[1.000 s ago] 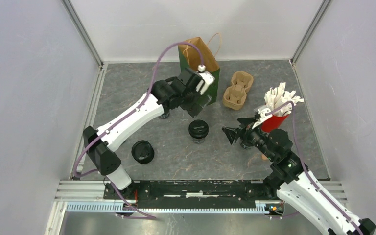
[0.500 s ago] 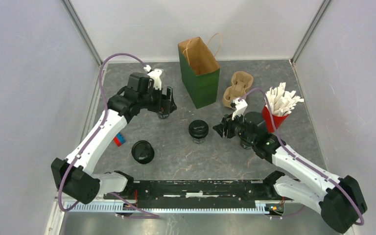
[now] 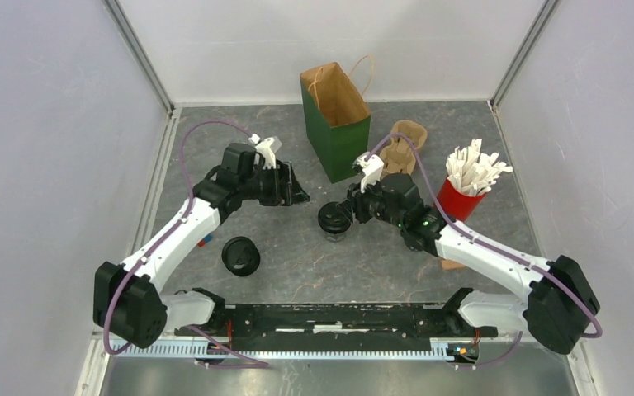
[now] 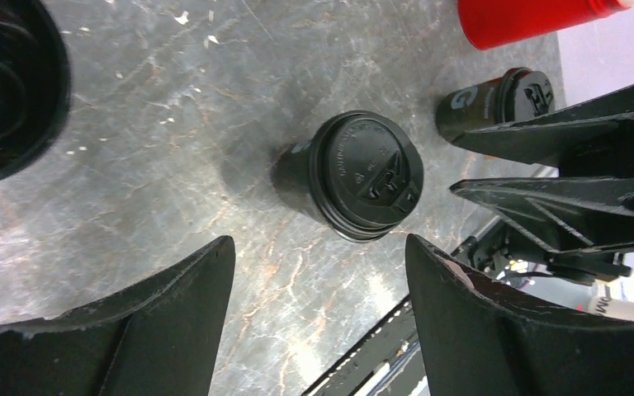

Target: Pack the takeout coffee

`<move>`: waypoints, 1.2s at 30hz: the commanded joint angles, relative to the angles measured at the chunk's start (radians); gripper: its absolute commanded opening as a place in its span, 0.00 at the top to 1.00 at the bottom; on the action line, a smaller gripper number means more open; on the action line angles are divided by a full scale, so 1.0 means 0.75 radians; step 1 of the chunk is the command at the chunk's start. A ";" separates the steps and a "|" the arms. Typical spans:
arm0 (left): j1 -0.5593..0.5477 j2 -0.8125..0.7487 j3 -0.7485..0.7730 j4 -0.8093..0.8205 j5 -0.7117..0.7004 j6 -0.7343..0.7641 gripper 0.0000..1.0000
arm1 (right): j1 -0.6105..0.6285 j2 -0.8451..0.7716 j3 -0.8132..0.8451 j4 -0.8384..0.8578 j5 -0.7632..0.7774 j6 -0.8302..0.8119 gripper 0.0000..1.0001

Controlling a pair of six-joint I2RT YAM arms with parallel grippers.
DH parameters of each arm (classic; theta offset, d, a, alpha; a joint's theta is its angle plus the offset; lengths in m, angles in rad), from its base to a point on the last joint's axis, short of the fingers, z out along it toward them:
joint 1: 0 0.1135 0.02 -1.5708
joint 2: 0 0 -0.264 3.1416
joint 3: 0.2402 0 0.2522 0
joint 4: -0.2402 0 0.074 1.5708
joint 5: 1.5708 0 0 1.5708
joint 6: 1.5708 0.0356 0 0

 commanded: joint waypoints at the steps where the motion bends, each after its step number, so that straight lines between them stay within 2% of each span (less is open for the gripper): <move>1: -0.043 0.030 -0.037 0.150 0.055 -0.096 0.20 | 0.041 0.056 0.087 -0.033 0.048 -0.091 0.61; 17: -0.172 0.143 -0.123 0.265 0.009 -0.181 0.25 | 0.099 0.146 0.081 -0.076 0.056 -0.142 0.63; 30: -0.194 0.215 -0.141 0.309 -0.002 -0.203 0.29 | 0.143 0.171 0.078 -0.100 0.041 -0.146 0.63; 36: -0.204 0.251 -0.141 0.337 0.016 -0.209 0.33 | 0.154 0.174 0.071 -0.088 0.043 -0.137 0.63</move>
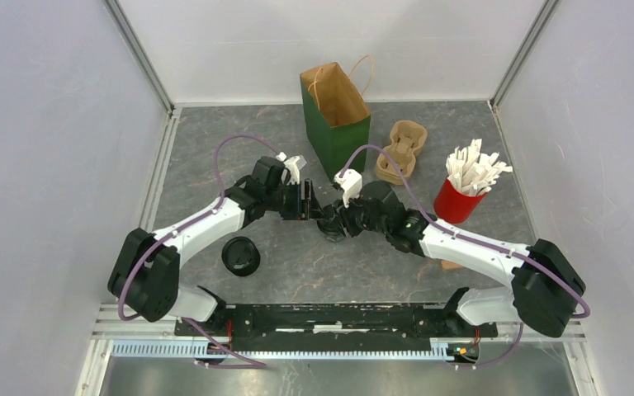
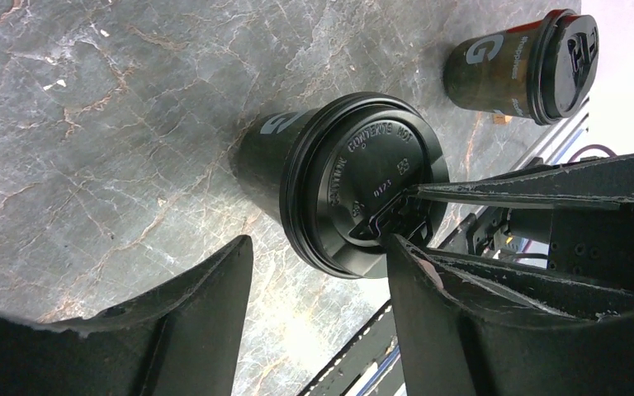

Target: Pack the takeout coffee

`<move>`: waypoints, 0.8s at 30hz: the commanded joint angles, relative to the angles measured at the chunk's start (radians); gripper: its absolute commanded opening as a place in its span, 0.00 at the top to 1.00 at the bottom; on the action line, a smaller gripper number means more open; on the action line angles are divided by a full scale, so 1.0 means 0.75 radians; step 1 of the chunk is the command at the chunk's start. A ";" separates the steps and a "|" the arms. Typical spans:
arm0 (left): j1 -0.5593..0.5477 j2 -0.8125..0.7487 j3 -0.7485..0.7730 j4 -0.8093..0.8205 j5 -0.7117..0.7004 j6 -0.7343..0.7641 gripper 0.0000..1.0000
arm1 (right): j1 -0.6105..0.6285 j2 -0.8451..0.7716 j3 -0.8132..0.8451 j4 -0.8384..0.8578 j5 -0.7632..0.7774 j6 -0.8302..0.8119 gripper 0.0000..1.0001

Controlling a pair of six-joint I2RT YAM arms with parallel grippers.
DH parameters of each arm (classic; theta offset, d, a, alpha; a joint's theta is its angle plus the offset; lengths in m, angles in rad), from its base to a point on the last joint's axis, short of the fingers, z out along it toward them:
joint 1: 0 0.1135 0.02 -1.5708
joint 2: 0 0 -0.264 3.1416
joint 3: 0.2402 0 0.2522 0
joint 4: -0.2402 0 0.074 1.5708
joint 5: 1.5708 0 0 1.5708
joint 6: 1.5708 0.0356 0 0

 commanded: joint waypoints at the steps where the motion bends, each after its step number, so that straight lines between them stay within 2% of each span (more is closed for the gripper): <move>1: -0.013 0.020 -0.007 0.080 0.002 -0.063 0.34 | 0.012 0.005 0.022 0.011 0.009 -0.006 0.64; 9: -0.023 0.051 -0.009 0.087 0.007 -0.036 0.37 | 0.012 -0.051 0.029 0.012 0.014 0.025 0.63; 14: -0.031 0.072 -0.005 0.087 0.018 -0.021 0.40 | 0.012 -0.114 0.028 0.026 0.037 0.059 0.58; 19: -0.041 0.080 0.003 0.087 0.022 -0.009 0.41 | 0.012 -0.162 0.003 0.002 0.172 0.112 0.52; 24: -0.045 0.085 0.001 0.081 0.021 0.002 0.41 | 0.003 -0.166 -0.023 -0.046 0.259 0.114 0.50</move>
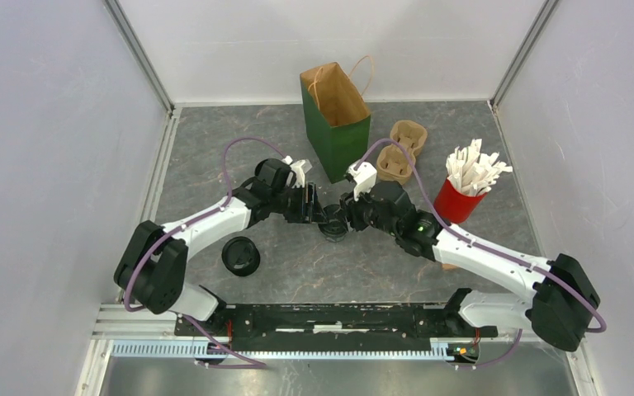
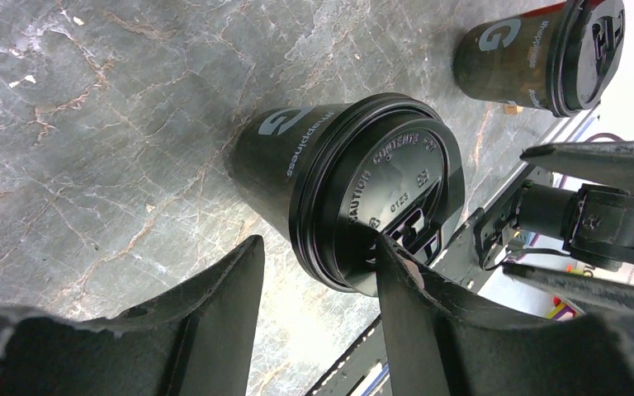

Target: Pack the takeout coffee

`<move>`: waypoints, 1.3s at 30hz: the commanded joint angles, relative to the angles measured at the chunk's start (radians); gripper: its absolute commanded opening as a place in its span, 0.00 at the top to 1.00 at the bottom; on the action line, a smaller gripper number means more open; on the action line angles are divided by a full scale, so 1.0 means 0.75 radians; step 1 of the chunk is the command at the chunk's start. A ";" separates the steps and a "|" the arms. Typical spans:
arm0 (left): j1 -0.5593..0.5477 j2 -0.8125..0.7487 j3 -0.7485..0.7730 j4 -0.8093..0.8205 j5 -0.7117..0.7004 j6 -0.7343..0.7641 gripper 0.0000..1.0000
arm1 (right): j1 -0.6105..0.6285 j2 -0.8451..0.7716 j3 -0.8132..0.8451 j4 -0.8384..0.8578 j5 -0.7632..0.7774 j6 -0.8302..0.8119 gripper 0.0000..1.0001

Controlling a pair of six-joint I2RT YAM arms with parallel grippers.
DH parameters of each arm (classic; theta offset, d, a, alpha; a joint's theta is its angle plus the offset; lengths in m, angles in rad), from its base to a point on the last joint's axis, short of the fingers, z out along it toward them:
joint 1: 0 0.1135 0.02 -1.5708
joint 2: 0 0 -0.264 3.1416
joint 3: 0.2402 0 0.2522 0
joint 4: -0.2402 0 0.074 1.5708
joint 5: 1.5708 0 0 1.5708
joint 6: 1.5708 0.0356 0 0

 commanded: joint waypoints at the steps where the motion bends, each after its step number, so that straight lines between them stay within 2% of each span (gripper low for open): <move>1: -0.008 0.009 0.005 0.043 0.014 0.003 0.42 | -0.009 -0.011 -0.020 -0.031 0.098 0.015 0.50; 17: -0.008 0.023 0.023 0.013 -0.012 0.044 0.46 | -0.123 0.087 -0.030 -0.001 -0.083 -0.071 0.62; 22: -0.008 0.032 0.033 0.011 -0.010 0.049 0.48 | -0.126 0.103 -0.044 0.041 -0.136 -0.065 0.69; 39: -0.010 0.049 0.046 -0.041 -0.041 0.095 0.52 | -0.131 0.121 -0.118 0.091 -0.182 -0.023 0.70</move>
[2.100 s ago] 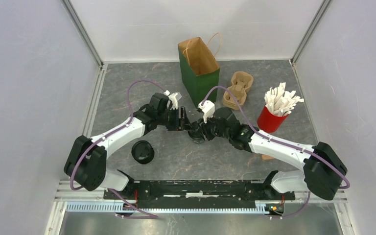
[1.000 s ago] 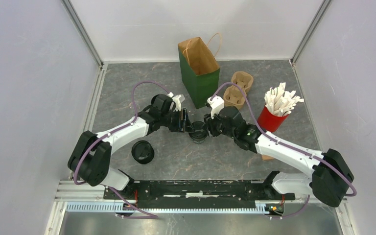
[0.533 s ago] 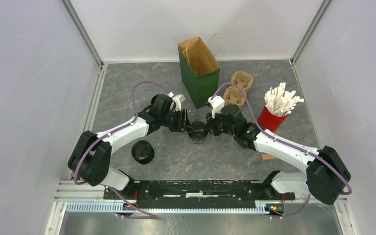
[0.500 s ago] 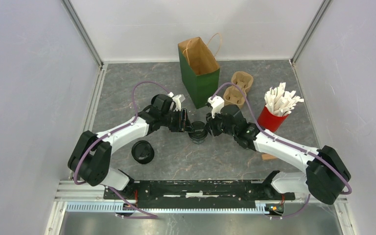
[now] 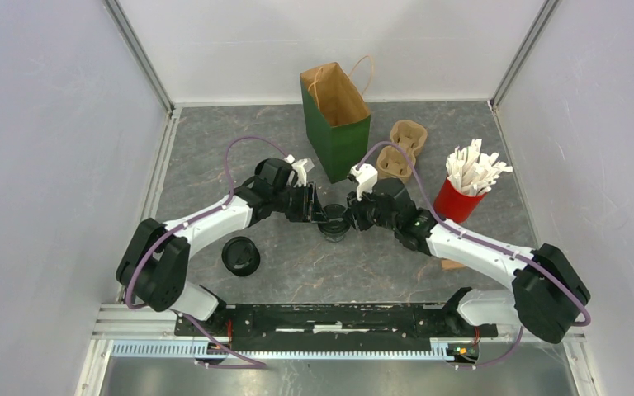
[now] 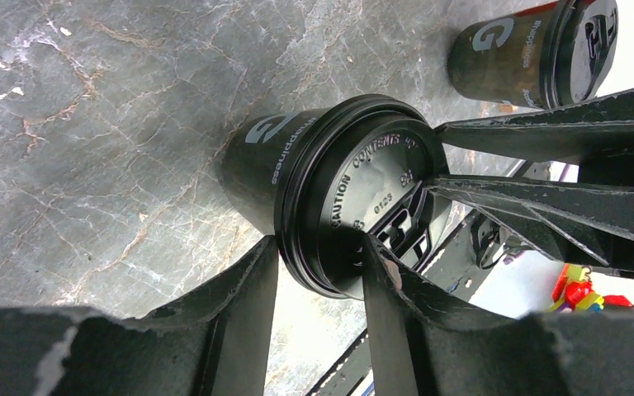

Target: Pack the takeout coffee

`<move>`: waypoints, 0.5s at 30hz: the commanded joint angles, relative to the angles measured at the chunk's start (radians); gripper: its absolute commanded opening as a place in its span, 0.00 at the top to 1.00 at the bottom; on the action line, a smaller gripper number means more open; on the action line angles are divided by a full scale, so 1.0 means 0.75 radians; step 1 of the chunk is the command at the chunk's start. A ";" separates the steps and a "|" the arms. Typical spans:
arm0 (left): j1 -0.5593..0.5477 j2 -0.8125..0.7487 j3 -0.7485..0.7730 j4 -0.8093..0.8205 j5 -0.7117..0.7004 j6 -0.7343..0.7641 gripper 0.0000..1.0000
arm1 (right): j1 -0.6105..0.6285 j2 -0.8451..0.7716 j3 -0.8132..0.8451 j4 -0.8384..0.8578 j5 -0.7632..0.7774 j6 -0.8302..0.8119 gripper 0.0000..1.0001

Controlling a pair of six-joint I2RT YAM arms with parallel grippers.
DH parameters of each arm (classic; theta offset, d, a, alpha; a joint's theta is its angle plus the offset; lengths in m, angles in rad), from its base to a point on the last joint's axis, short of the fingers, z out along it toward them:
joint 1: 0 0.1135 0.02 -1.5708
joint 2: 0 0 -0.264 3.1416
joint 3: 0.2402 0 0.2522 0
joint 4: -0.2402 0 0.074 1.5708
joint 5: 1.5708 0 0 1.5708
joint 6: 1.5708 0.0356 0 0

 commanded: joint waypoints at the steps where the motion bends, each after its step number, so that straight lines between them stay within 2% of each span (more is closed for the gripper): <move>1: -0.007 0.021 0.027 -0.058 -0.050 0.090 0.52 | -0.004 0.011 -0.066 0.032 -0.026 0.020 0.70; 15: -0.007 0.028 0.037 -0.121 -0.113 0.124 0.55 | -0.064 -0.021 -0.275 0.124 -0.039 0.061 0.71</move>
